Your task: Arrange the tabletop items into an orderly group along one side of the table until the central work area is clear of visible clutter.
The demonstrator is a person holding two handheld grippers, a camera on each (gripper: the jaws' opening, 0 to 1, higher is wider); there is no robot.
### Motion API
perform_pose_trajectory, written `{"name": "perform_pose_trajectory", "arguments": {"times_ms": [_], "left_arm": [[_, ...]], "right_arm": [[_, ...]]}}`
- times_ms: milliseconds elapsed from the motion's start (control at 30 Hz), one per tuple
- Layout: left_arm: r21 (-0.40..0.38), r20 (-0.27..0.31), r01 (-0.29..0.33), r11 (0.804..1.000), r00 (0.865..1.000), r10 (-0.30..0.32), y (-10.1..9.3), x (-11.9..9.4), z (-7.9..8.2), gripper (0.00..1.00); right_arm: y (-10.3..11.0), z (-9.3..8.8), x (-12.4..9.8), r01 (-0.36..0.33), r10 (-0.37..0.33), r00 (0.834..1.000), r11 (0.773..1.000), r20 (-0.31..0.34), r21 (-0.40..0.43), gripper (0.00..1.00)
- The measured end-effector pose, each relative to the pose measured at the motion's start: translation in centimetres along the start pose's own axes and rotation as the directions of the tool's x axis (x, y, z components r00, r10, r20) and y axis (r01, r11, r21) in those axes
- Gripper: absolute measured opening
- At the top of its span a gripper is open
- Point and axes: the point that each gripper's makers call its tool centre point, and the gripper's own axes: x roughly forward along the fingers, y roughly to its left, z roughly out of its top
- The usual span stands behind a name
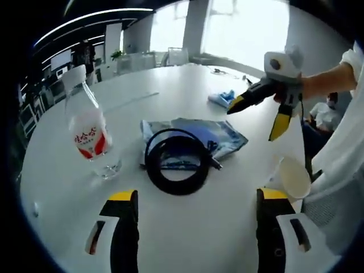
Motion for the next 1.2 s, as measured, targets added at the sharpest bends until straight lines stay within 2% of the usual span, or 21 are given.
{"name": "perform_pose_trajectory", "arguments": {"times_ms": [200, 267, 567, 700, 867, 967, 1033, 1200], "left_arm": [[-0.064, 0.023, -0.01, 0.998, 1.0, 0.011, 0.6, 0.7, 0.8, 0.77], [-0.087, 0.025, -0.009, 0.996, 1.0, 0.011, 0.7, 0.9, 0.9, 0.76], [-0.16, 0.018, -0.012, 0.987, 1.0, 0.016, 1.1, 1.6, 0.6, 0.72], [-0.203, 0.014, -0.028, 0.979, 0.999, 0.032, 1.6, 1.7, 0.3, 0.7], [-0.251, 0.002, -0.042, 0.967, 0.999, 0.044, 2.1, 2.0, 0.0, 0.67], [-0.278, 0.001, -0.05, 0.959, 0.999, 0.053, 2.4, 2.3, 0.0, 0.65], [-0.309, 0.01, -0.046, 0.95, 0.999, 0.052, 2.5, 2.5, 0.3, 0.63], [-0.329, 0.025, -0.038, 0.944, 0.998, 0.049, 2.7, 3.1, 0.8, 0.59]], "right_arm": [[-1.4, 1.0, 1.2, 0.02, -0.022, 1.0, 0.995, 0.021, 0.097, 0.61], [-1.9, 1.0, 1.5, 0.039, -0.04, 0.999, 0.991, 0.005, 0.128, 0.59], [-2.7, 2.0, 2.9, 0.056, -0.061, 0.998, 0.979, 0.017, 0.196, 0.54], [-3.2, 2.0, 3.8, 0.07, -0.076, 0.997, 0.96, 0.009, 0.272, 0.53], [-3.8, 2.0, 4.8, 0.092, -0.097, 0.995, 0.949, 0.0, 0.302, 0.49], [-3.6, 2.0, 5.5, 0.084, -0.085, 0.996, 0.948, -0.01, 0.306, 0.48], [-3.5, 1.9, 5.9, 0.084, -0.082, 0.996, 0.949, -0.019, 0.305, 0.48], [-3.7, 1.8, 6.6, 0.084, -0.082, 0.996, 0.941, -0.02, 0.328, 0.47]]}}
